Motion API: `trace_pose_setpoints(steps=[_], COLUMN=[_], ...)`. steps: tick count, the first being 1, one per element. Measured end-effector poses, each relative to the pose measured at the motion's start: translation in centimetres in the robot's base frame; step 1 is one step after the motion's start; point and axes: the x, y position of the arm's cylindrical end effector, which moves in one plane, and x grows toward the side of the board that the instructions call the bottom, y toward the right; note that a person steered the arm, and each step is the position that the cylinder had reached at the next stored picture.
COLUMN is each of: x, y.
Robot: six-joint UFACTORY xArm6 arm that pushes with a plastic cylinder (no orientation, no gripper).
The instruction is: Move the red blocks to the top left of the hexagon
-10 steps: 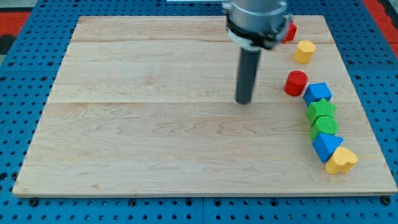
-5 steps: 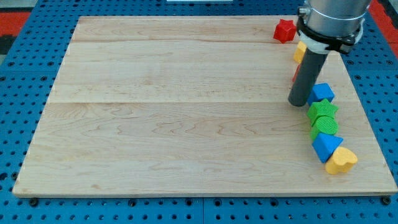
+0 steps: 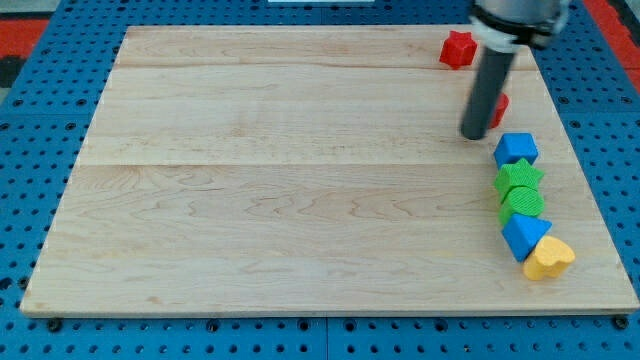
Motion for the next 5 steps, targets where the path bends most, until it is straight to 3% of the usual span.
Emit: trace_pose_setpoints(steps=[1,2,4,5], x=[-0.1,-4.3,-9.3,-5.9], y=[0.9,2.3,-1.9,-1.9])
